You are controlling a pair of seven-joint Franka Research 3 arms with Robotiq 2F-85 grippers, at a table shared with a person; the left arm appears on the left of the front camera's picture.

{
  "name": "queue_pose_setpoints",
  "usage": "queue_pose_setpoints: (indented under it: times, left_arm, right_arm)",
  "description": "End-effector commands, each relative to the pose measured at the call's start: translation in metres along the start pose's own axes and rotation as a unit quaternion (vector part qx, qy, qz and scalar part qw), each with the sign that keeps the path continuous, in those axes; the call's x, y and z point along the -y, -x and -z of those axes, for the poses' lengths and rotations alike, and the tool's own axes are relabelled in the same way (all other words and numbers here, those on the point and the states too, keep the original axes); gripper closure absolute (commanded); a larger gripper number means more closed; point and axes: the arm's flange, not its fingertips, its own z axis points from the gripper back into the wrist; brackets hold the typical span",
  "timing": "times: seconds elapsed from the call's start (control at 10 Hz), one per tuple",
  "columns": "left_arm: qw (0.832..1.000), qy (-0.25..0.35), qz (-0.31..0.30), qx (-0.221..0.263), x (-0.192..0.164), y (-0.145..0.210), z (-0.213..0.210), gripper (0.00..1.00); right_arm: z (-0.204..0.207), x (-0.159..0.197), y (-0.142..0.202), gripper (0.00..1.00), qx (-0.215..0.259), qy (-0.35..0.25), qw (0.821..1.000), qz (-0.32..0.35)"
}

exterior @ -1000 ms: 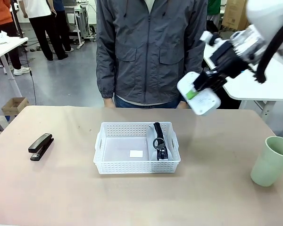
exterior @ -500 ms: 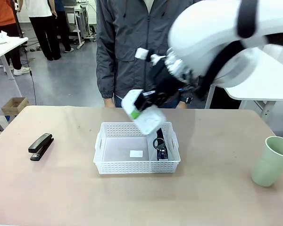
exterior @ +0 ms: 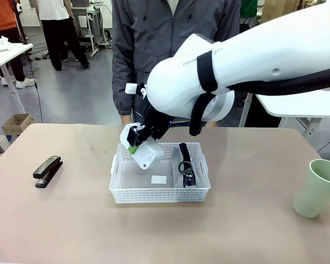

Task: Efficiently arrange items inside the basket to fit them all.
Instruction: Pick up the Digital clock and place it inside the Organizing basket.

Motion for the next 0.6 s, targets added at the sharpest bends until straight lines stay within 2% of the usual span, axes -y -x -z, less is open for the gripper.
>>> queue_pose_setpoints:
  times: [0.0, 0.3, 0.4, 0.5]
  left_arm:
    - [1.0, 0.009, 0.008, 0.005, 0.002, -0.001, 0.001, 0.0]
    - [1.0, 0.009, 0.008, 0.005, 0.002, -0.001, 0.001, 0.0]
    - [1.0, 0.009, 0.008, 0.005, 0.002, -0.001, 0.001, 0.0]
    - [1.0, 0.009, 0.008, 0.005, 0.002, -0.001, 0.001, 0.0]
  right_arm:
    - [0.012, -0.001, -0.006, 0.55, -0.03, 0.013, 0.999, 0.002]
    - [0.031, 0.005, 0.001, 0.55, -0.058, 0.041, 0.997, 0.01]
    - [0.032, 0.01, 0.01, 0.55, -0.044, 0.011, 0.999, -0.006]
    - [0.032, 0.01, 0.01, 0.55, -0.044, 0.011, 0.999, -0.006]
